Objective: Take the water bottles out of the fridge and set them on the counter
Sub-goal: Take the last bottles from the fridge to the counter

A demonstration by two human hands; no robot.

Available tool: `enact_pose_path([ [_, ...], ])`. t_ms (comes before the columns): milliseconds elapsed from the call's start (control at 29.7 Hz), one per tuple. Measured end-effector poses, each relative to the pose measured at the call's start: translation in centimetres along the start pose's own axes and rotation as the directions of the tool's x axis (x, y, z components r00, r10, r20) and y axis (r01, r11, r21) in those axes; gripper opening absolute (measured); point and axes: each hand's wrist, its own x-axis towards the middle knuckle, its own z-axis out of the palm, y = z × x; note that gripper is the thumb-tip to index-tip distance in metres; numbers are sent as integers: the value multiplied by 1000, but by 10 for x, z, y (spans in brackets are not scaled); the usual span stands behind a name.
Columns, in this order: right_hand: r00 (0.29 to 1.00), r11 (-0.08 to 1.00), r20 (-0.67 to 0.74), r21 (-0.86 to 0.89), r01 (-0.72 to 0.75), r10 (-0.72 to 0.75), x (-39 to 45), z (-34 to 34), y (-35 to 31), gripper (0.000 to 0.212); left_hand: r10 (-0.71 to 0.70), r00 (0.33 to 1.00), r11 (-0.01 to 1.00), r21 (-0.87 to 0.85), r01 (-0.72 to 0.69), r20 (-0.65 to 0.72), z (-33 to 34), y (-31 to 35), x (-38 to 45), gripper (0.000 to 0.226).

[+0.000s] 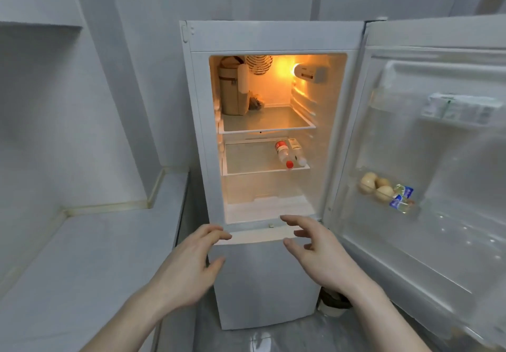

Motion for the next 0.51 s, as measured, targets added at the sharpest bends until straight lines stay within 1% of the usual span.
enact_pose_path([
  [169,997,1000,-79,0,-16,16,58,-17,20,44,73,997,997,-4,-73,31,12,3,86,37],
  [236,996,999,-85,34,-38,41,85,-20,37,44,69,995,998,-16,-69,68,26,-1,124,38],
  [303,995,999,-99,27,-24,27,109,-24,45,44,81,993,997,0,-81,86,32,-4,153,40],
  [337,995,998,-86,34,-50,53,108,-23,45,45,58,991,998,-6,-57,117,34,-2,155,41],
  [371,995,998,-89,51,-33,38,151,-34,67,46,59,991,998,-12,-58,117,49,-8,207,42],
  [405,996,998,-80,40,-47,50,153,-33,70,46,42,989,999,-11,-41,140,53,-9,213,43],
  [438,995,999,-96,29,-30,32,170,-36,74,47,40,989,999,7,-41,139,55,-11,232,44],
  [506,995,998,-89,40,-42,45,192,-38,85,49,12,984,1000,17,-16,177,65,-12,264,46],
])
